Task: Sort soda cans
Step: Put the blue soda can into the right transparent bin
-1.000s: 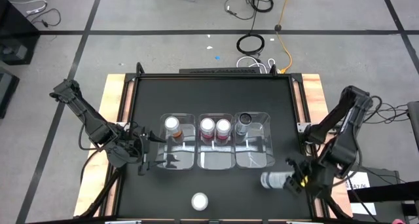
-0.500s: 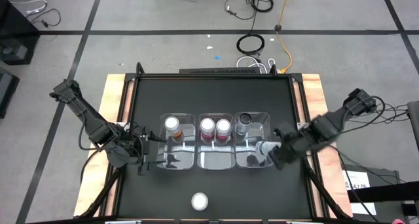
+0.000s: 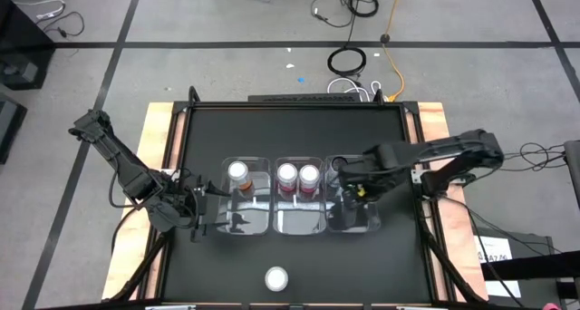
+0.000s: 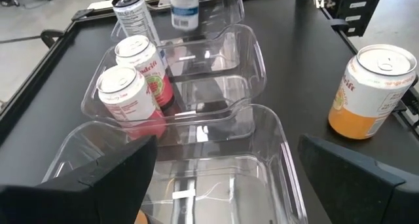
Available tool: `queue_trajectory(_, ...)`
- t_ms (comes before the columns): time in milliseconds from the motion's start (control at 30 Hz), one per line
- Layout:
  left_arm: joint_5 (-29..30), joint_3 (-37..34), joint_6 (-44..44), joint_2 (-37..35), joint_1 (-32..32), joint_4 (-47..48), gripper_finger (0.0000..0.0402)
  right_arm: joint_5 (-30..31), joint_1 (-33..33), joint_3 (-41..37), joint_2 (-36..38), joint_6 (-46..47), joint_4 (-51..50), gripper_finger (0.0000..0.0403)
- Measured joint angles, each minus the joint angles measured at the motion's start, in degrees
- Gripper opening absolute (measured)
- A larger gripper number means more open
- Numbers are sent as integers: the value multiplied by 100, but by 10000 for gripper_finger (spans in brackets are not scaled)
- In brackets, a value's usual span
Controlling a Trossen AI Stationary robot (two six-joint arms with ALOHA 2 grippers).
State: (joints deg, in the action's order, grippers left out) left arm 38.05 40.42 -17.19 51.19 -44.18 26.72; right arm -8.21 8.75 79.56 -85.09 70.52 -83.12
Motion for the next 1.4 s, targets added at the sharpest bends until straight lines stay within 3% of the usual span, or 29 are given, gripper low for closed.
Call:
queue_trajectory(267,1,-2,3,1,0,-2,380,-36,-707,-1,-541,-176,-21,242)
queue_trajectory(733,-1,-2,11,-1,-4,160,380,-358,-2028,-1,-701,-535,39,242)
queue_trajectory(1000,-3,-2,3,-1,-4,260,380,-290,-2328,-10,-736,-753,-19,242)
queue_trajectory(1167,-3,-2,5,-1,-4,269,380,-705,-2487,-206,-872,-1005,-27,242)
queue_trajectory(1400,-12,-2,7,1,-2,278,380,-454,-2529,-222,-877,-1014,203,242)
